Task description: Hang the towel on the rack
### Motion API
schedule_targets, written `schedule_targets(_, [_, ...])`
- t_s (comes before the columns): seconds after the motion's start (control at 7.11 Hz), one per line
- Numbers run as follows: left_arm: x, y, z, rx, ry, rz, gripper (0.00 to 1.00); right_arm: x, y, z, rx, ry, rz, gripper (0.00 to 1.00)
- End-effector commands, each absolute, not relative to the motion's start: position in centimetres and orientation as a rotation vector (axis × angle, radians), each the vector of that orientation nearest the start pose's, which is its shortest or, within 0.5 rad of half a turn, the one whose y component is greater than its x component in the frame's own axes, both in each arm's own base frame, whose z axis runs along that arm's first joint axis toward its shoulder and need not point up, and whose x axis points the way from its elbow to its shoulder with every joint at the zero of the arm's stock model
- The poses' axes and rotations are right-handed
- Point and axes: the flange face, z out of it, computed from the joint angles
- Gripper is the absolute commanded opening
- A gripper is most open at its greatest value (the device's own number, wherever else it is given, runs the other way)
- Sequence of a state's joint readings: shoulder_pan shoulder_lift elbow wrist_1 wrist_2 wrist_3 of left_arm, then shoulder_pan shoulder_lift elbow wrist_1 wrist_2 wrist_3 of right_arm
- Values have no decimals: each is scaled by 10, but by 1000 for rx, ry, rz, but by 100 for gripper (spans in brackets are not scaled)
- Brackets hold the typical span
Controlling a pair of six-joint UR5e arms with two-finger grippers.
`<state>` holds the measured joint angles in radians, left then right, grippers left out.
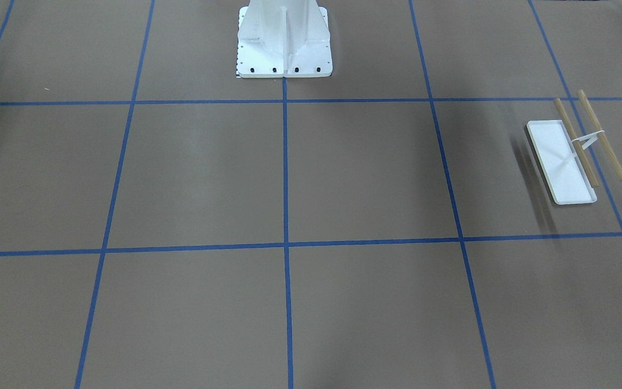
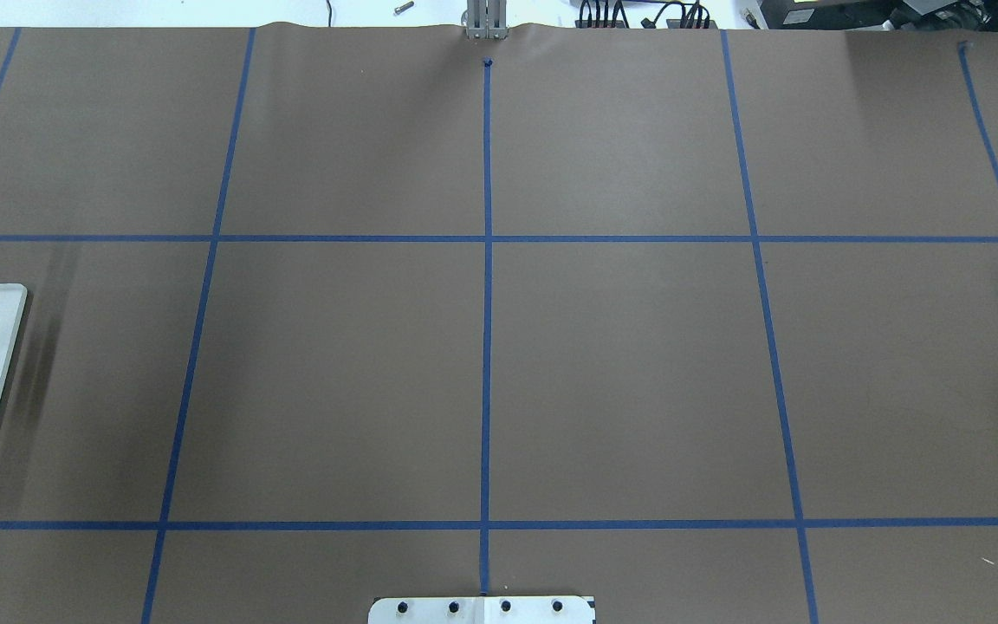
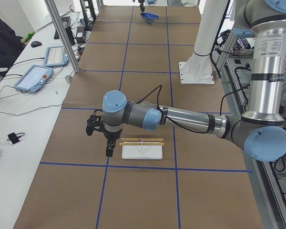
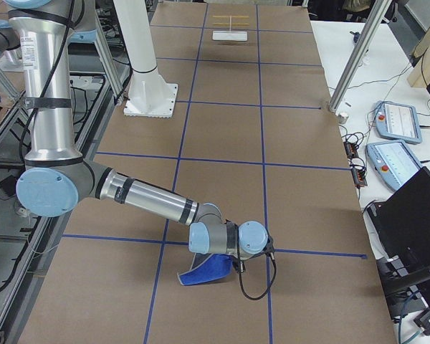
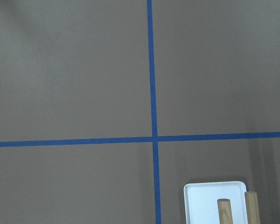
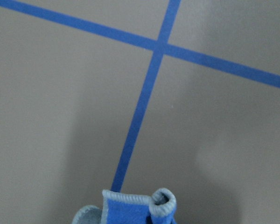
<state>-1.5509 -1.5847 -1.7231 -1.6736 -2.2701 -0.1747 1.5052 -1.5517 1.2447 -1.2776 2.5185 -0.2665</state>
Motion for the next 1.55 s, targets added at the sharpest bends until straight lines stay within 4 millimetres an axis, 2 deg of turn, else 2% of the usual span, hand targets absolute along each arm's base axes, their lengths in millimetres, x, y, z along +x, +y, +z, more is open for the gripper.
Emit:
schedule_targets(0.0, [-58, -526, 545, 177, 739, -180, 98, 37, -497, 713, 119, -1025, -162, 0])
schedule_targets(0.14, [-42, -548, 516, 147, 793, -283, 98, 35, -511, 662, 82, -1082, 2, 0])
schedule_targets(0.28, [-10, -563, 493, 97, 847, -324, 98, 35, -516, 606, 92, -1095, 95, 0])
schedule_targets(0.42, [20, -576, 468, 59, 871, -381, 98, 36, -514, 574, 113, -1105, 122, 0])
schedule_targets(0.7, [97, -599, 407, -38, 923, -497, 98, 35, -516, 509, 181, -1126, 119, 0])
schedule_targets(0.84, [128, -606, 375, -71, 950, -531, 98, 32, -525, 462, 169, -1159, 201, 0])
schedule_targets(0.99, [160, -608, 344, -110, 974, -567, 98, 18, -525, 407, 167, -1202, 218, 0])
schedule_targets(1.13, [190, -604, 322, -150, 990, -585, 98, -5, -516, 371, 149, -1231, 213, 0])
schedule_targets(1.41, [218, -608, 267, -216, 1035, -691, 98, -54, -507, 294, 246, -1232, 109, 0])
